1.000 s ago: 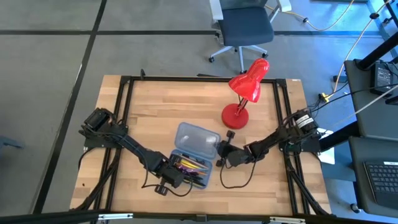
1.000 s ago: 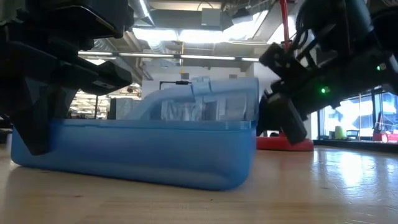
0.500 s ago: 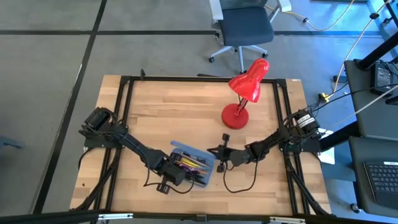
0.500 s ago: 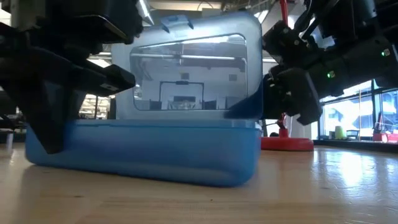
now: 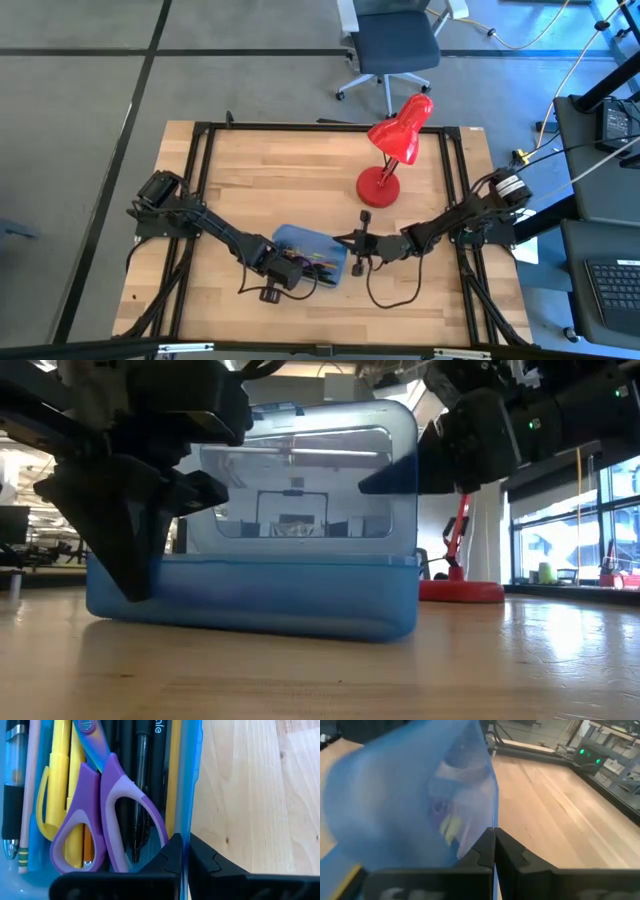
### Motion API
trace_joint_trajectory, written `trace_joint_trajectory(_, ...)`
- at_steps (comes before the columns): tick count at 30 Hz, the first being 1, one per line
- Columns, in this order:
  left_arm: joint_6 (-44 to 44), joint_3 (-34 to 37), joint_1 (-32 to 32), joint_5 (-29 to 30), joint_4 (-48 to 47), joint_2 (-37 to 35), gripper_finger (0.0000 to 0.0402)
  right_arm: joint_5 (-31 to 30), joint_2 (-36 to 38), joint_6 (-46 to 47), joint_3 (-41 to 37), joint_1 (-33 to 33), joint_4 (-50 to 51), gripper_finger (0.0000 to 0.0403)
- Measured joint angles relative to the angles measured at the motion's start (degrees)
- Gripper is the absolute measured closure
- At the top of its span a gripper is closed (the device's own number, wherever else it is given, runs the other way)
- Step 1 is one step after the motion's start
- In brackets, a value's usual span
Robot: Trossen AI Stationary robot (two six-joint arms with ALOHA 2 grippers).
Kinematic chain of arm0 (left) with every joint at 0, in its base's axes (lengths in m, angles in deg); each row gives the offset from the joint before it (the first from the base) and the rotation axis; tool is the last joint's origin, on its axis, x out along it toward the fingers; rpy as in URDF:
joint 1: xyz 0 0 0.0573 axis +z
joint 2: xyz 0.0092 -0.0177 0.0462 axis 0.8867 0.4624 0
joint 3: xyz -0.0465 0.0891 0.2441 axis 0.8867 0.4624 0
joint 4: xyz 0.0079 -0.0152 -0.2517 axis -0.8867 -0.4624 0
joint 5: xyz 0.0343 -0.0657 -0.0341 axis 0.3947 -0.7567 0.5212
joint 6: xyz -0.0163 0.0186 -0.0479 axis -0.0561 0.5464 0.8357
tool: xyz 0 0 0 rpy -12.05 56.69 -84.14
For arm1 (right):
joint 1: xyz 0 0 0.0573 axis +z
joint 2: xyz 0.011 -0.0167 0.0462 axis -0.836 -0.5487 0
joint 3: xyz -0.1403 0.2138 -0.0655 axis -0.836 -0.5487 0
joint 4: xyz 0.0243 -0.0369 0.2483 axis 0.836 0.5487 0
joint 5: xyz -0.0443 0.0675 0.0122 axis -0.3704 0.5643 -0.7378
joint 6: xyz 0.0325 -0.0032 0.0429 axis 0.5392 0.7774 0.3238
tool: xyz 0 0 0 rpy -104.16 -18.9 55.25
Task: Pick & place school supplies into a supply box
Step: Close the blue supply box
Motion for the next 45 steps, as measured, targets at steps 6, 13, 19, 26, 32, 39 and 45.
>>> trace_joint_trajectory(6,0.3,-0.1,0.0,0.6,-0.1,0.0,0.0376,2.6,0.5,0.2,0.0,0.0,0.8,0.0395)
trace_joint_trajectory(13,-1.7,-4.3,0.0,1.4,-4.0,-0.1,0.0343,2.8,0.5,0.2,0.0,0.0,1.0,0.0395)
trace_joint_trajectory(19,-1.6,-6.4,0.0,0.5,-5.0,-0.1,0.0327,2.8,0.5,0.2,0.0,0.0,1.0,0.0395)
trace_joint_trajectory(26,2.9,-9.5,-0.7,-2.2,-7.8,-0.2,0.0324,2.9,0.5,0.2,0.0,0.0,1.1,0.0395)
trace_joint_trajectory(32,7.9,-11.4,-2.0,-8.6,-8.0,-0.2,0.0332,2.9,0.5,0.2,0.0,0.0,1.1,0.0395)
trace_joint_trajectory(39,17.3,-14.4,-5.3,-20.6,-8.0,-0.2,0.0336,5.3,0.5,0.3,0.0,0.0,0.7,0.0395)
trace_joint_trajectory(45,23.1,-15.9,-8.4,-17.7,-8.1,-0.2,0.0337,12.5,0.5,0.6,0.9,0.2,-0.3,0.0395)
